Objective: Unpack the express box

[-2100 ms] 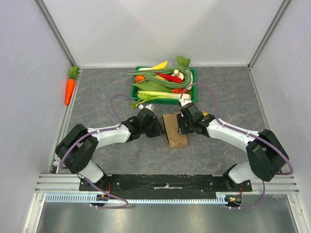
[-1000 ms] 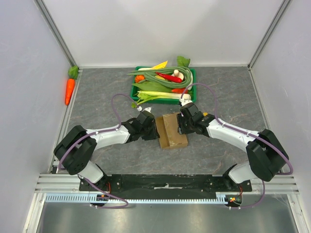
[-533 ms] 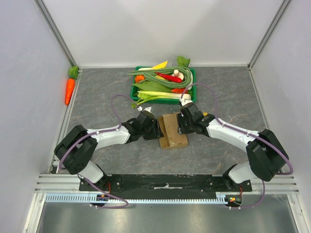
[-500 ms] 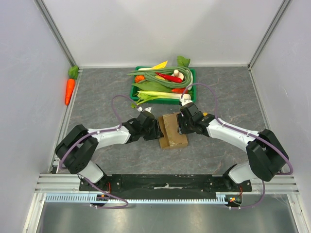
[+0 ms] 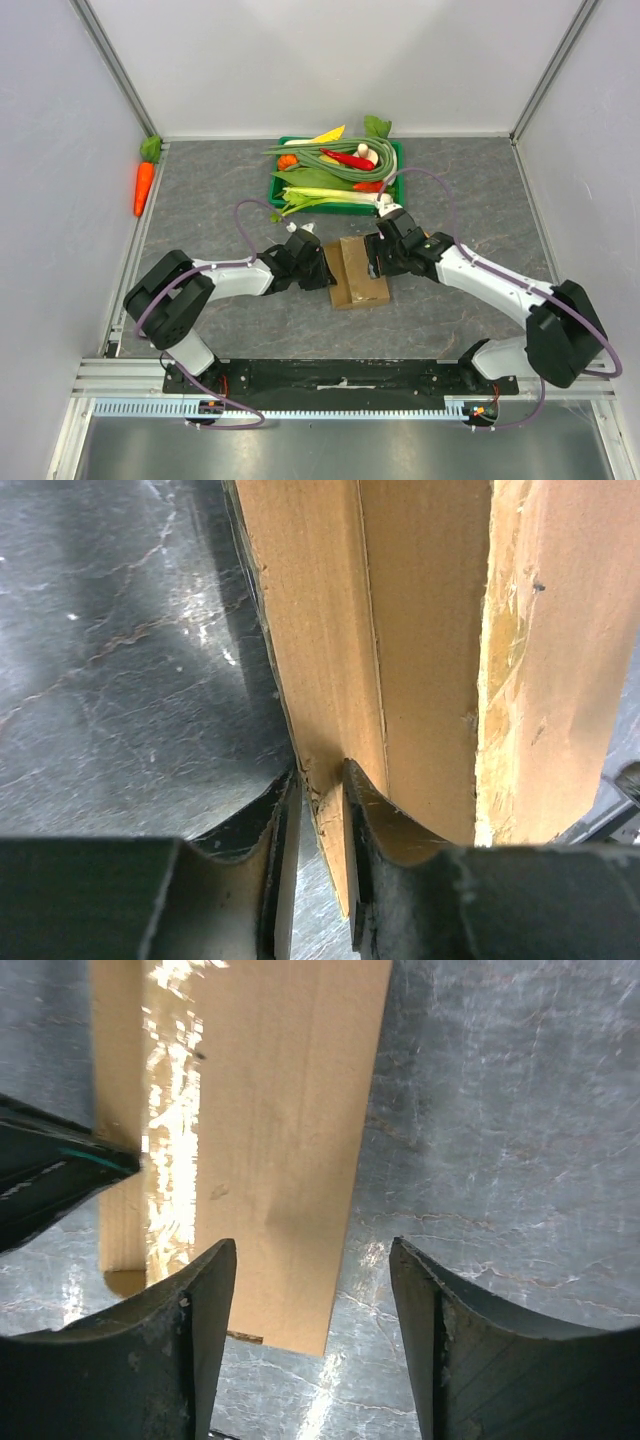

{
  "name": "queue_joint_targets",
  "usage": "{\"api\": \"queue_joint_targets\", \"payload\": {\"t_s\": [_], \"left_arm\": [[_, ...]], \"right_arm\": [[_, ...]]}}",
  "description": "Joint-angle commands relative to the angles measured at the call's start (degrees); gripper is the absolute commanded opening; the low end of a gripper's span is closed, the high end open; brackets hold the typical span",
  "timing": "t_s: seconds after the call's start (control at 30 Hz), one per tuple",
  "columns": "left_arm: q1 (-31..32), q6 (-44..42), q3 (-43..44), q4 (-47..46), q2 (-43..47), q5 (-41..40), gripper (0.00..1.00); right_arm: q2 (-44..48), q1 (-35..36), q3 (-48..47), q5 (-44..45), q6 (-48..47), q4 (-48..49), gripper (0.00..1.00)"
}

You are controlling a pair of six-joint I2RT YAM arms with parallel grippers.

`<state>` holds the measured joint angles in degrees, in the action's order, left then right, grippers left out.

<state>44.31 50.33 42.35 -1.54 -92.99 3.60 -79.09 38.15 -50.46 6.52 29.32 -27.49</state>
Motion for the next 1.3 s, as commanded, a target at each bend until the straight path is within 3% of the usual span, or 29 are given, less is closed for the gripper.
{"api": "queue_joint_targets", "payload": {"t_s": [0.0,0.4,0.5,0.6,0.63,0.67,1.0,1.27], "left_arm": [[-0.2,-0.3,0.4,-4.5,-1.2,2.1,0.31],[-0.7,2.5,-0.3,-7.2,-2.9,4.9,0.39],[-1.0,3.6,-0.7,-8.1,-3.6,5.7,0.34],[-1.1,4.3,-0.5,-8.5,-3.6,6.1,0.14],[-1.2,4.2,-0.4,-8.5,-3.6,6.2,0.04],[-1.2,4.0,0.0,-7.8,-3.3,6.3,0.02],[-1.2,1.6,7.7,11.7,8.4,6.1,0.02],[-1.2,1.6,9.2,17.1,15.3,5.5,0.02]], "right_arm": [[5.2,0.5,-3.6,0.1,-2.5,-2.0,0.72],[2.5,3.2,-1.5,-2.1,-3.7,0.1,0.82],[1.0,3.2,-0.7,-2.0,-3.4,0.9,0.82],[0.4,3.3,-0.3,-2.0,-3.6,0.9,0.82],[0.7,3.4,-0.4,-2.0,-3.7,0.9,0.82],[1.0,3.5,-0.5,-2.0,-3.9,0.9,0.82],[4.8,3.7,-2.5,-3.1,-3.6,0.5,0.85],[2.7,3.9,-4.0,-2.7,0.3,3.0,0.88]]}}
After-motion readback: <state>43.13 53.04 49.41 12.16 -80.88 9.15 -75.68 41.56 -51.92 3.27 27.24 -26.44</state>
